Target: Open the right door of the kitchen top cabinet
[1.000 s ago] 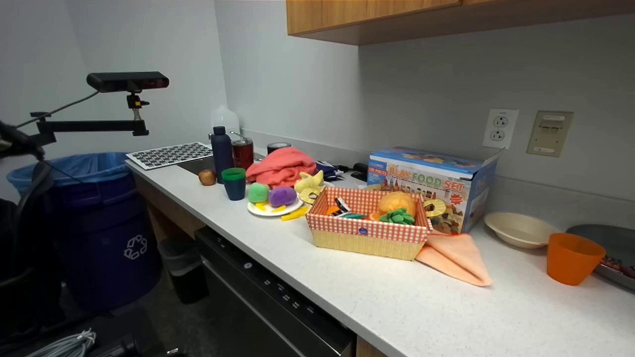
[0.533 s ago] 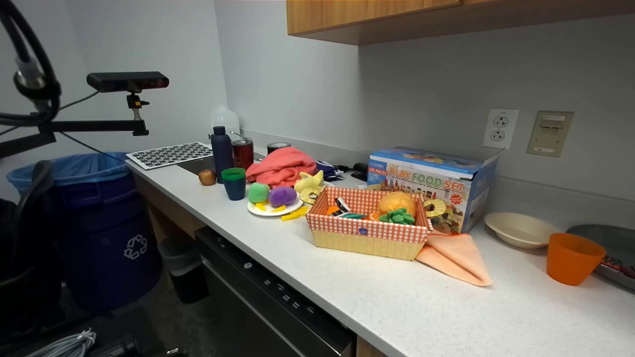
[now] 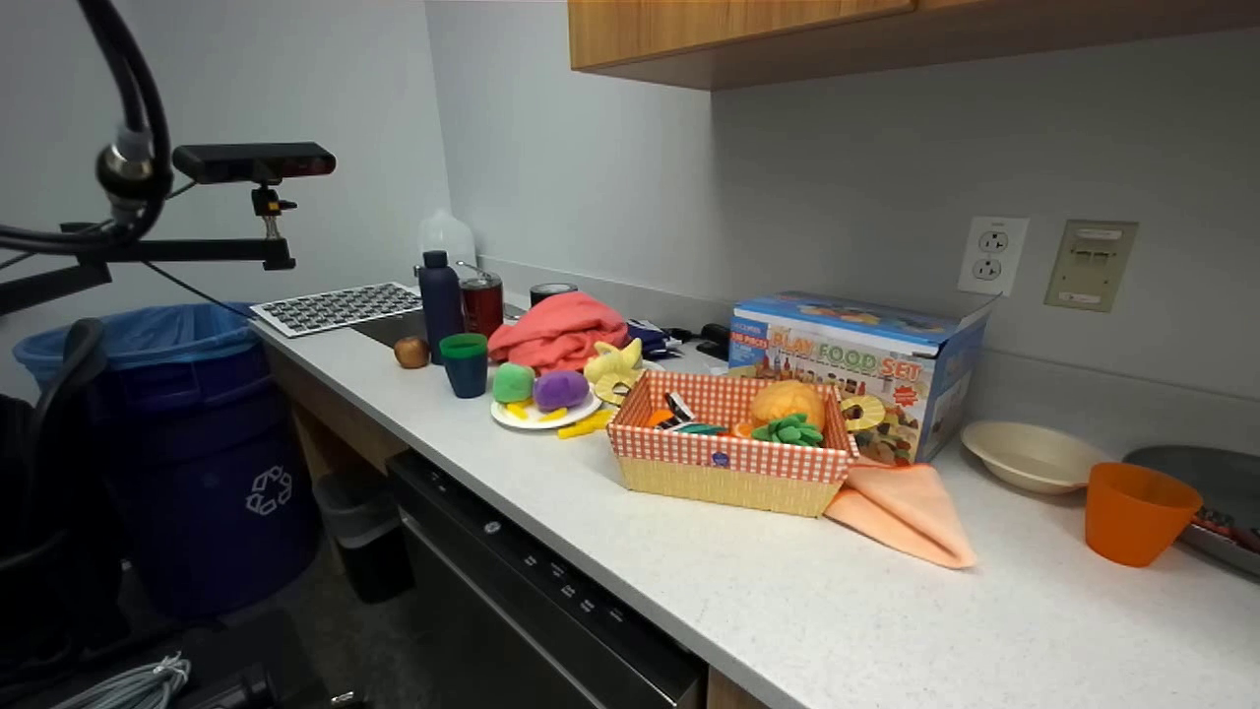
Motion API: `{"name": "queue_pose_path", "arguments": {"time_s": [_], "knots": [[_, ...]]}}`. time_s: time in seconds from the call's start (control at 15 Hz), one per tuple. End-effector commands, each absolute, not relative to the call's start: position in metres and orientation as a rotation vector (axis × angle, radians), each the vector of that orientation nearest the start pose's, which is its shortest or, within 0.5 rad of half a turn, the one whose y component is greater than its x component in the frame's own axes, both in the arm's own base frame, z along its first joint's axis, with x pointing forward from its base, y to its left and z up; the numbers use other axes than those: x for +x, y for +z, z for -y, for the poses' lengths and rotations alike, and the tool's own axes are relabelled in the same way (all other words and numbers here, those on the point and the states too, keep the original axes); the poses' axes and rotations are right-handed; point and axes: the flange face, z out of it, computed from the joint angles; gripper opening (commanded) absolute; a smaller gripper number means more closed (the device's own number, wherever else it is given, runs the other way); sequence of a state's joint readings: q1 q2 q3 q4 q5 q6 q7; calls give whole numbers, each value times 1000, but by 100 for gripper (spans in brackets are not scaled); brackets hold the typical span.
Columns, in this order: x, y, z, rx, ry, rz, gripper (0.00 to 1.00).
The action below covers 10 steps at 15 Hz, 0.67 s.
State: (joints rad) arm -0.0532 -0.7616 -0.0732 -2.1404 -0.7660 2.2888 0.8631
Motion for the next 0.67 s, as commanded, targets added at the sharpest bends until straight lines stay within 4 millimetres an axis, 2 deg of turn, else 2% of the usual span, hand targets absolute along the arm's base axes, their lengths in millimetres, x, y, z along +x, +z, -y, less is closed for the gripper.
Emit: {"name": "queue_pose_path", "arguments": {"time_s": [0.0, 0.27, 0.47, 0.6], "knots": [[368, 782, 88, -2747, -1745, -1012, 100], [393, 769, 117, -2872, -1755, -1028, 100], [401, 762, 140, -2958, -1752, -1091, 100], [402, 760, 148, -3000, -1760, -1131, 100]]}}
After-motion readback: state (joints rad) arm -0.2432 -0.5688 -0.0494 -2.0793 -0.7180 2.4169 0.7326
